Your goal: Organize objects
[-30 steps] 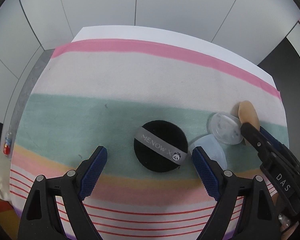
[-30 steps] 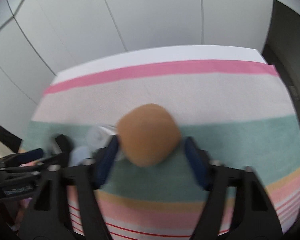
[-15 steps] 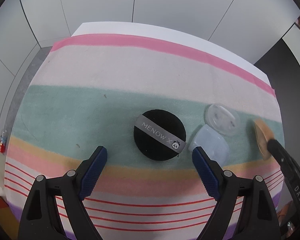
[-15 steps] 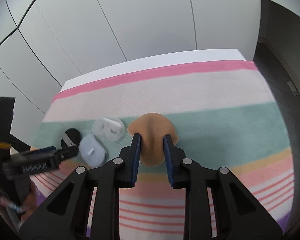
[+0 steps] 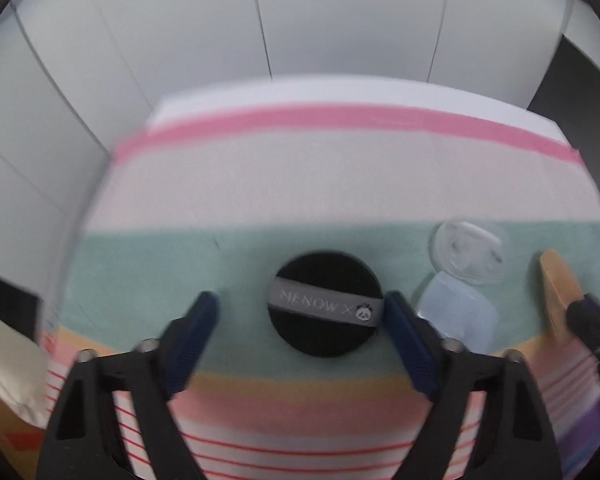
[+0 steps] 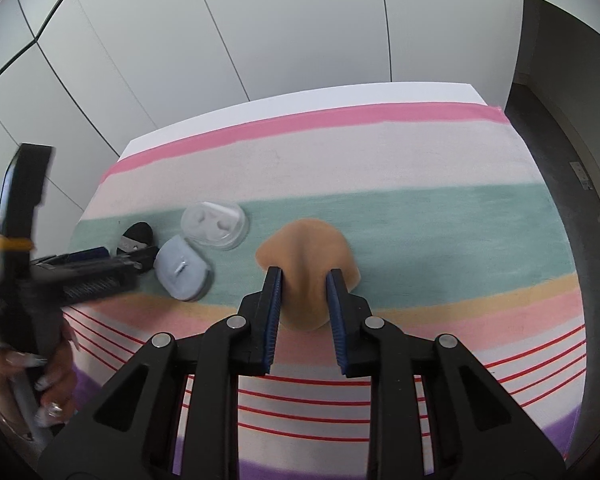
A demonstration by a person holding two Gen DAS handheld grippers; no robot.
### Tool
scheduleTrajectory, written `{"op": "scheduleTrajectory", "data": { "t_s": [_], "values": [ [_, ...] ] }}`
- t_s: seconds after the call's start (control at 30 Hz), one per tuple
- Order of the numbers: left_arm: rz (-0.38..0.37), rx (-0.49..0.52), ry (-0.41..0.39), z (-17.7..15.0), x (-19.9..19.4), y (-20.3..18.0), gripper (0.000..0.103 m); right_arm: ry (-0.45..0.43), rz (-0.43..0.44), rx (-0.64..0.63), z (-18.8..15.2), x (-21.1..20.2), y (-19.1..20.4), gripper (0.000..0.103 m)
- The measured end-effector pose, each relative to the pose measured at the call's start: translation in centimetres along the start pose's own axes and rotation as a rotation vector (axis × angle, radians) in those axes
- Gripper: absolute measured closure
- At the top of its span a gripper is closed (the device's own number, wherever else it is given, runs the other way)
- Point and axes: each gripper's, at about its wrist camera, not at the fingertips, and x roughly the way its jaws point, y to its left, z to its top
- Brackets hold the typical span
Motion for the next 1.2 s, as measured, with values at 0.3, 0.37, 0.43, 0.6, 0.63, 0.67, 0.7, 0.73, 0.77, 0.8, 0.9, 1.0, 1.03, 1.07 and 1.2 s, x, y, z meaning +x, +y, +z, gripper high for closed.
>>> {"op": "scheduleTrajectory", "data": {
  "t_s": [0.3,0.37,0.43,0.6,0.63,0.67,0.7,0.73,0.77,0.8,0.9,1.0,1.03,1.07,1.2],
  "values": [
    [0.023,0.087,-0.029,0.7,-1.9,-2.3,0.088,0.009,-0.022,-0.018,0.1,-0.8,0.5,0.080],
    [0.026,0.081,-0.024,0.6,-2.3,-2.0,0.089,0.007,-0.009,-0.018,0.3,-1.2,0.5,0.093],
    [0.024,0.065,-0.023,0.8,-2.6,-1.9,0.090,0.009,-0.018,-0.018,0.5,-1.7,0.7,0.093],
    [0.007,0.033,-0.027,0.6,-3.5,0.2,0.091,0.009,-0.038,-0.037,0.7,-2.2,0.9,0.094],
    [0.006,0.036,-0.031,0.4,-3.9,0.5,0.091,0.008,-0.042,-0.039,0.7,-2.4,0.9,0.094],
    [0.008,0.039,-0.036,0.4,-4.2,0.6,0.091,0.007,-0.042,-0.038,0.7,-2.6,0.9,0.094],
    [0.013,0.041,-0.039,0.5,-4.6,0.6,0.091,0.007,-0.039,-0.036,0.7,-2.7,0.9,0.094],
    [0.013,0.040,-0.040,0.5,-4.9,0.6,0.091,0.006,-0.040,-0.036,0.7,-2.8,0.9,0.094],
    [0.010,0.037,-0.043,0.6,-5.3,0.8,0.091,0.005,-0.044,-0.035,0.8,-3.0,0.9,0.095],
    [0.010,0.035,-0.047,0.8,-5.8,1.0,0.091,0.005,-0.045,-0.035,1.0,-3.1,0.9,0.095],
    [0.004,0.022,-0.065,1.3,-7.4,1.7,0.091,-0.005,-0.052,-0.036,1.5,-4.2,1.3,0.099],
    [-0.012,0.001,-0.082,1.8,-9.4,2.4,0.091,-0.027,-0.050,-0.036,2.2,-5.9,1.8,0.099],
    [-0.020,-0.007,-0.089,1.9,-10.2,2.6,0.091,-0.034,-0.052,-0.039,2.4,-6.4,2.0,0.099],
    [-0.026,-0.011,-0.094,2.0,-10.8,2.8,0.091,-0.045,-0.053,-0.043,2.7,-7.3,2.2,0.099],
    [-0.032,-0.011,-0.128,2.2,-13.9,3.5,0.091,-0.077,-0.056,-0.060,3.4,-10.0,3.3,0.099]
  ]
}}
